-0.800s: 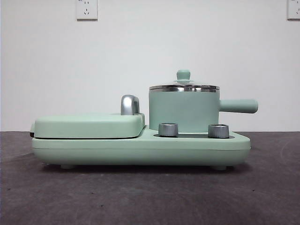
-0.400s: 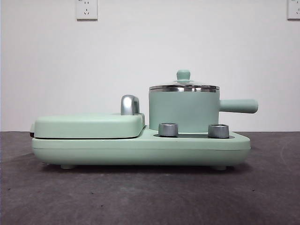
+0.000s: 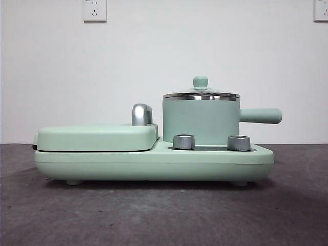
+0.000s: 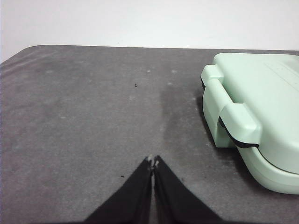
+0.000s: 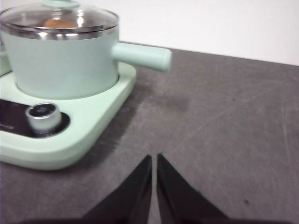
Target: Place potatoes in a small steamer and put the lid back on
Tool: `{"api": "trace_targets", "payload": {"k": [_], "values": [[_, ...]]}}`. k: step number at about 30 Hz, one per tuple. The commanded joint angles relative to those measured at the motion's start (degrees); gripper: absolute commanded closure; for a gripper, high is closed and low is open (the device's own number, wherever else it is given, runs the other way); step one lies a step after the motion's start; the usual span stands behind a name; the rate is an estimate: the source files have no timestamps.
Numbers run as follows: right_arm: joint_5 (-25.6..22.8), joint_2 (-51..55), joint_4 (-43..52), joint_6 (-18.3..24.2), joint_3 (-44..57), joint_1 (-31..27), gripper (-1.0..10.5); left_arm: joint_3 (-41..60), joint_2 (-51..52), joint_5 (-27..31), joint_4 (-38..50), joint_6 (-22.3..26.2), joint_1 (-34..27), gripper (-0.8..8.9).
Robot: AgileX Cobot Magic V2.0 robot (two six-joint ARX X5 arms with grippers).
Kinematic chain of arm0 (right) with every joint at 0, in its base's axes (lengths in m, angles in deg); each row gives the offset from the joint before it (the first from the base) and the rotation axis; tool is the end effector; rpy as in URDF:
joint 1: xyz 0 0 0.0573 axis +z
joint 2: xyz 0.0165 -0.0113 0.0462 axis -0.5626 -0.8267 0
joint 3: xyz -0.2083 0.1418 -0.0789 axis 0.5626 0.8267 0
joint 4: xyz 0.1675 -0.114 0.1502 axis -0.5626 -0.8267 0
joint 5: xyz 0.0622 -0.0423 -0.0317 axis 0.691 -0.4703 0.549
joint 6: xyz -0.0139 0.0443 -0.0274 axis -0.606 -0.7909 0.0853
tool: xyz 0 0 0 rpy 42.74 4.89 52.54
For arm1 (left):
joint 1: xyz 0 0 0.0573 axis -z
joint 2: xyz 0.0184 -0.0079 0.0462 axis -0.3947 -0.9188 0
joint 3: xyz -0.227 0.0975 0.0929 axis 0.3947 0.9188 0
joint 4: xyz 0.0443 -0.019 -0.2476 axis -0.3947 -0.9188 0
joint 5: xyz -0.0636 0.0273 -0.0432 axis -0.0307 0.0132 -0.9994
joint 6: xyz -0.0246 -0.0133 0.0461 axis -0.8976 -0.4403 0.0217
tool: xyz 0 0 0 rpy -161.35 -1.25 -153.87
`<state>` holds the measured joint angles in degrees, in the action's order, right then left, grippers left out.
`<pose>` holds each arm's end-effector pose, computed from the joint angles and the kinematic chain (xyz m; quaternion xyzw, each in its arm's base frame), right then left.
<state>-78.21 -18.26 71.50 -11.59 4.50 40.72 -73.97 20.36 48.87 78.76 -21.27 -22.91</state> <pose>0.0956 0.0139 0.1543 -0.0197 0.0673 0.1092 0.9915 0.0949 -0.0008 0.1566 -0.0103 0.0770 -0.0065 0.9970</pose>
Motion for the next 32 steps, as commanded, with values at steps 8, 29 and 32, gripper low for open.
{"api": "trace_targets", "payload": {"k": [8,29,32], "values": [[0.0,0.7,-0.1,-1.6,0.2,-1.2,9.3,1.1,0.1,0.0,-0.3,-0.5,0.0,8.08],[0.0,0.7,2.4,-1.6,0.2,-1.3,9.3,1.1,0.1,0.0,-0.3,-0.5,0.0,8.07],[0.0,0.7,2.4,-1.6,0.2,-1.3,9.3,1.1,0.1,0.0,-0.3,-0.5,0.0,8.08]]}}
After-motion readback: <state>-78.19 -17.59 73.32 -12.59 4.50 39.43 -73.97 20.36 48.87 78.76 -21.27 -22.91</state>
